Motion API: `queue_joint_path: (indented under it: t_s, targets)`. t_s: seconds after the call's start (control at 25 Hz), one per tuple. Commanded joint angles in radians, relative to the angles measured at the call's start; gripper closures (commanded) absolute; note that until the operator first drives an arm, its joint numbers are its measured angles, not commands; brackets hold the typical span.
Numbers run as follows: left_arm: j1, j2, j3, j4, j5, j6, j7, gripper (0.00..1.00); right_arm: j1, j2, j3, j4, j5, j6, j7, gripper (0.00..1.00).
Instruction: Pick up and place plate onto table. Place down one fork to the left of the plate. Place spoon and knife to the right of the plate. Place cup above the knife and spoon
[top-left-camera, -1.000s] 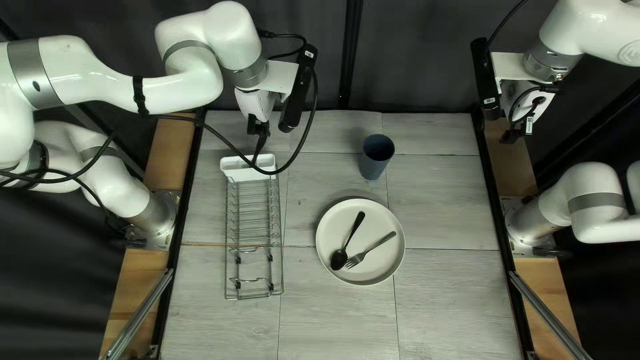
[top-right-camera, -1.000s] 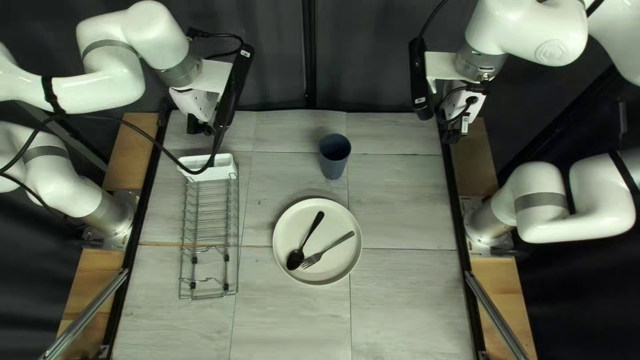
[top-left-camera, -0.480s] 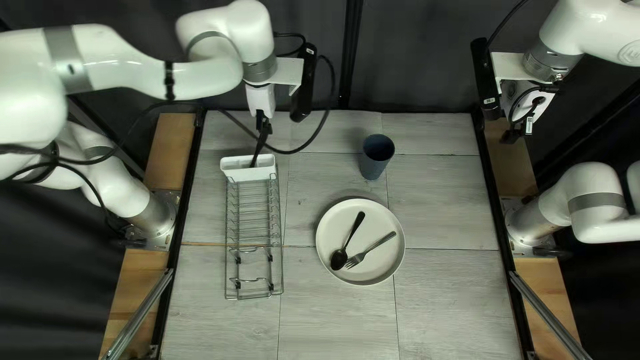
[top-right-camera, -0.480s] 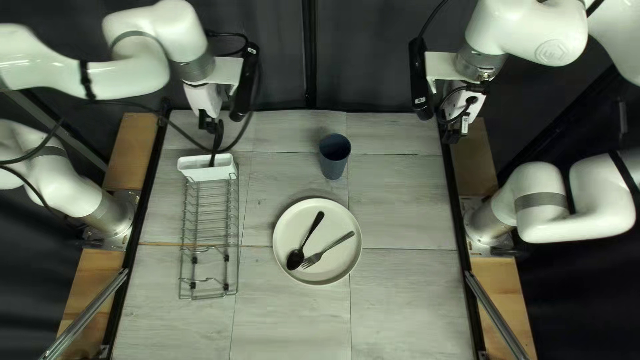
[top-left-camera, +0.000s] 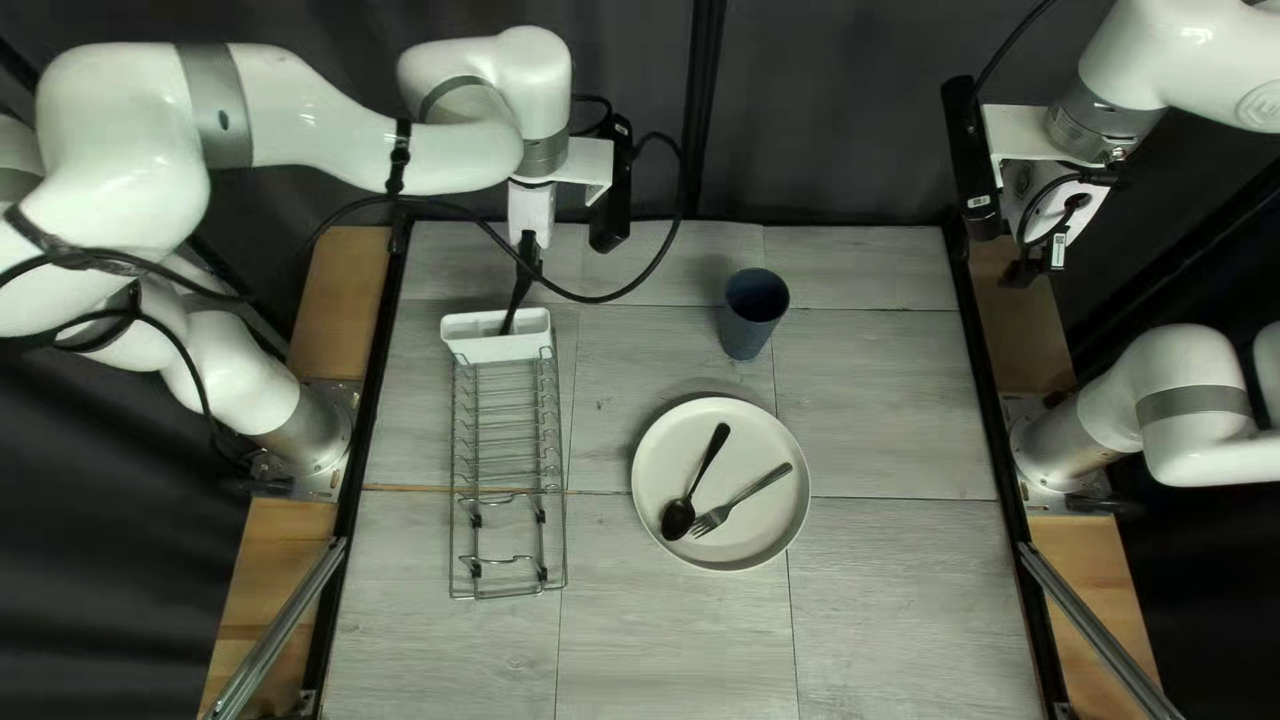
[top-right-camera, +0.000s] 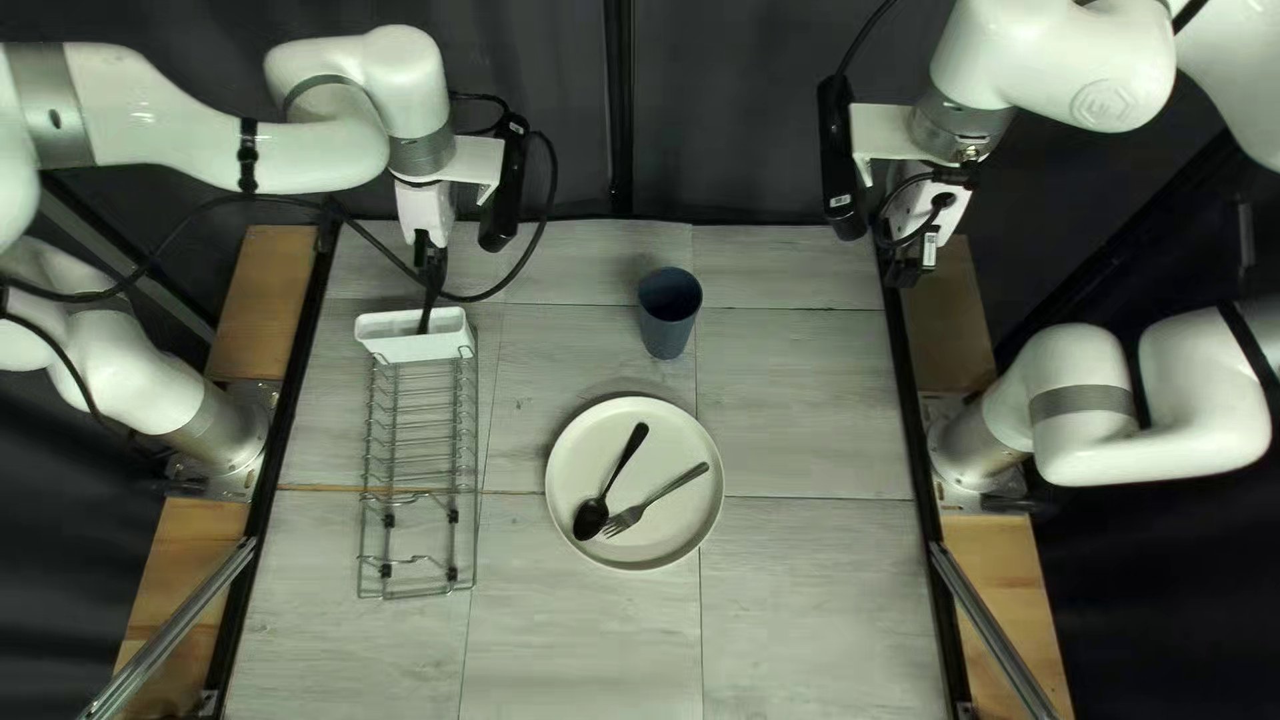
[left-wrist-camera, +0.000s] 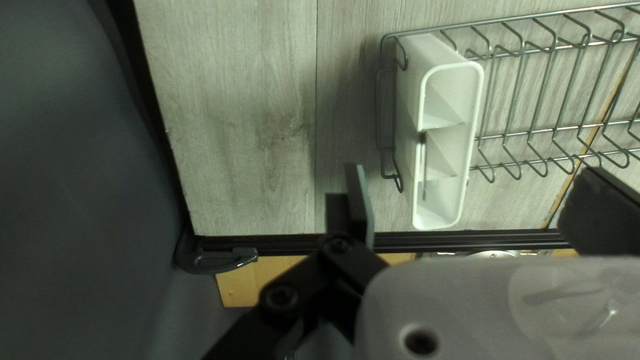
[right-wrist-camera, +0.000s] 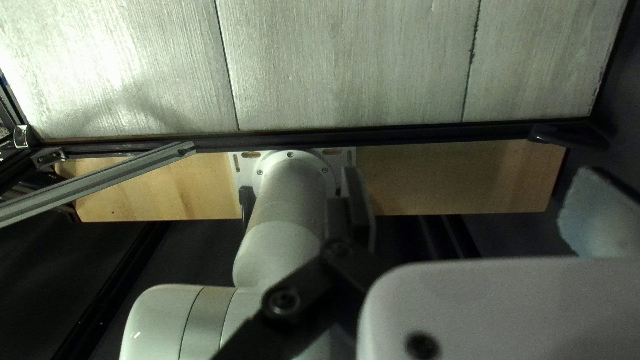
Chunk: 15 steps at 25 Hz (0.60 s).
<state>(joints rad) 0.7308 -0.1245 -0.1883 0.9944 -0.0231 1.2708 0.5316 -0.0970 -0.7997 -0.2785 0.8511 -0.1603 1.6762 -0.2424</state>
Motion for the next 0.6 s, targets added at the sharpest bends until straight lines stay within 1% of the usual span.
queue_joint_path:
  t_s: [0.04, 0.44, 0.6]
  targets:
    - [-0.004, 0.037, -0.003, 0.008, 0.003, 0.005, 0.023, 1.0, 0.0, 0.0, 0.0, 0.0, 0.0, 0.0, 0.0, 0.0]
    - [-0.019, 0.017, -0.019, 0.04, -0.002, 0.09, 0.019, 1.0, 0.0, 0.0, 0.0, 0.0, 0.0, 0.0, 0.0, 0.0]
    - [-0.026, -0.039, -0.028, 0.061, -0.003, 0.161, -0.004, 1.0, 0.0, 0.0, 0.0, 0.0, 0.0, 0.0, 0.0, 0.0]
